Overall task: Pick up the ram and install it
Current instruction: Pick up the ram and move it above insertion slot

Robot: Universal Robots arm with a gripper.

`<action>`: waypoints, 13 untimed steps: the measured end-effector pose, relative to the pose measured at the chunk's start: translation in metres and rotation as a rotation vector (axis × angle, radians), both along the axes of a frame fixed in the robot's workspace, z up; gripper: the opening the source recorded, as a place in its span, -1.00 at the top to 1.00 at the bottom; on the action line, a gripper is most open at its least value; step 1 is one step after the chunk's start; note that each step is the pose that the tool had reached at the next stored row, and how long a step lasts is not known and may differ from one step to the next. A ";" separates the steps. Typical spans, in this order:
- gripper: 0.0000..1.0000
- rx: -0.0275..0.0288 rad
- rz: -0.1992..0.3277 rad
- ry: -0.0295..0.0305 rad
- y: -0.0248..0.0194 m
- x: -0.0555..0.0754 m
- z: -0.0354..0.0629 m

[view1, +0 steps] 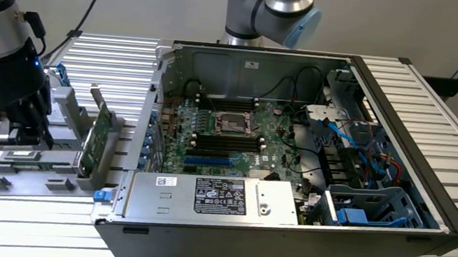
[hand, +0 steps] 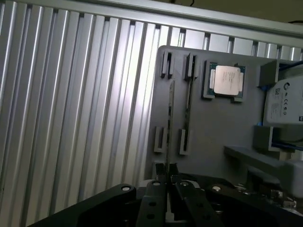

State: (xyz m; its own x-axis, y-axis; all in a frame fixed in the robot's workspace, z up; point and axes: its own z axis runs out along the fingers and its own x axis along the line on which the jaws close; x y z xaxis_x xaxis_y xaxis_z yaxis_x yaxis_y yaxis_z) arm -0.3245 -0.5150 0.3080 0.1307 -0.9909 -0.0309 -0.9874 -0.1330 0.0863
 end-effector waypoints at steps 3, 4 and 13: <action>0.72 0.0000 0.000 0.0001 0.0020 0.010 0.0090; 0.72 -0.0001 0.000 0.0002 0.0031 0.012 0.0120; 0.72 0.0001 0.000 -0.0001 0.0139 0.029 0.0444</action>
